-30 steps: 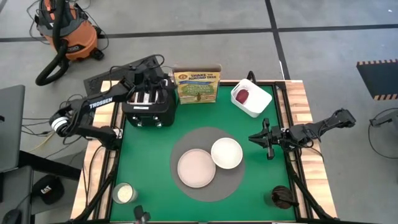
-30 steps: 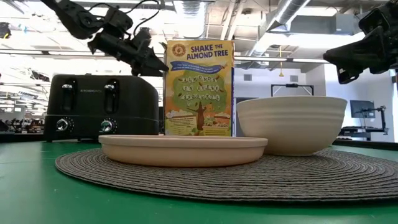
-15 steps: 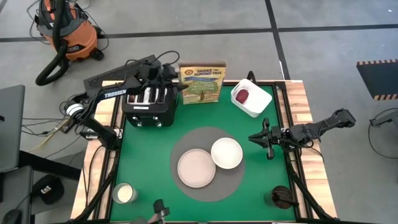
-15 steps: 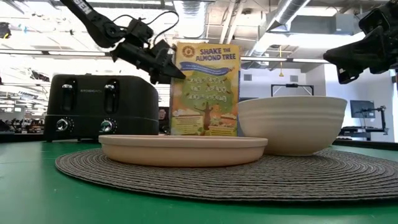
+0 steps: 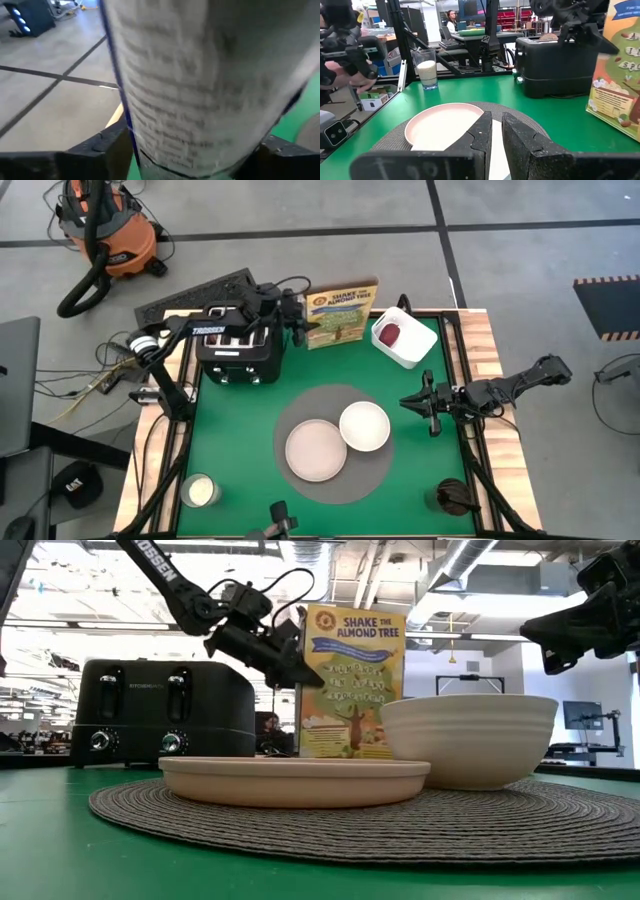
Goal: Arrange a breakfast setting
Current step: Pour the cereal into the white bowl
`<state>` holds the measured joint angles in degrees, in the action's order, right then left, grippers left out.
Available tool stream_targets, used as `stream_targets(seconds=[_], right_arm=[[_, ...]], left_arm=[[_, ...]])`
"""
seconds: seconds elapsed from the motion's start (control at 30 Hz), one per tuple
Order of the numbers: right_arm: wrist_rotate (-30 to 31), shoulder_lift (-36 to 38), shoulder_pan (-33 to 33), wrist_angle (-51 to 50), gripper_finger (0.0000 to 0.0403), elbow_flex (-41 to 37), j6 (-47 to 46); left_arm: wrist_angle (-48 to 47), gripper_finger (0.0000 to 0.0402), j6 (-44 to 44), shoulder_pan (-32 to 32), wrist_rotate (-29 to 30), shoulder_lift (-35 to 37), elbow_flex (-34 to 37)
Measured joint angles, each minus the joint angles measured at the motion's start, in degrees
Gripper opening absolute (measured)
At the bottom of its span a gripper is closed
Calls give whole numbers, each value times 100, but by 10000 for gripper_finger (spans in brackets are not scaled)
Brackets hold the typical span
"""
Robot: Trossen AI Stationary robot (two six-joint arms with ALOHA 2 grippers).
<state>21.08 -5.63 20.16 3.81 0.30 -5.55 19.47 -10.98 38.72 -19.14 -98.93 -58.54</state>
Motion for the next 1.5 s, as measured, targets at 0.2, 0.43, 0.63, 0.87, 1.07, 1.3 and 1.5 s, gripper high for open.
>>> stream_targets(seconds=[0.2, 0.43, 0.63, 0.87, 1.07, 1.3, 1.5], right_arm=[[-1, 0, 0, 1, 72, -2, -165], [-1, 0, -7, 2, 72, -1, -165], [-2, -2, -7, 3, 72, -2, -197], [0, -1, -7, 106, 72, 0, -211], [322, -2, -7, 283, 88, 23, -141], [1308, -123, -101, 591, 204, 28, 93], [1506, -425, -780, 585, 282, 33, 163]], left_arm=[[201, 188, -109, -185, 288, -206, 0], [214, 134, -357, -299, 496, -232, -2], [229, 12, -486, -378, 497, -232, -2], [-219, 1, -466, -586, 498, 127, 5], [-975, 0, -442, -854, 615, 874, 7], [-1779, 0, -444, -1228, 790, 1751, 7], [-1990, 0, -393, -1416, 754, 2135, 7]])
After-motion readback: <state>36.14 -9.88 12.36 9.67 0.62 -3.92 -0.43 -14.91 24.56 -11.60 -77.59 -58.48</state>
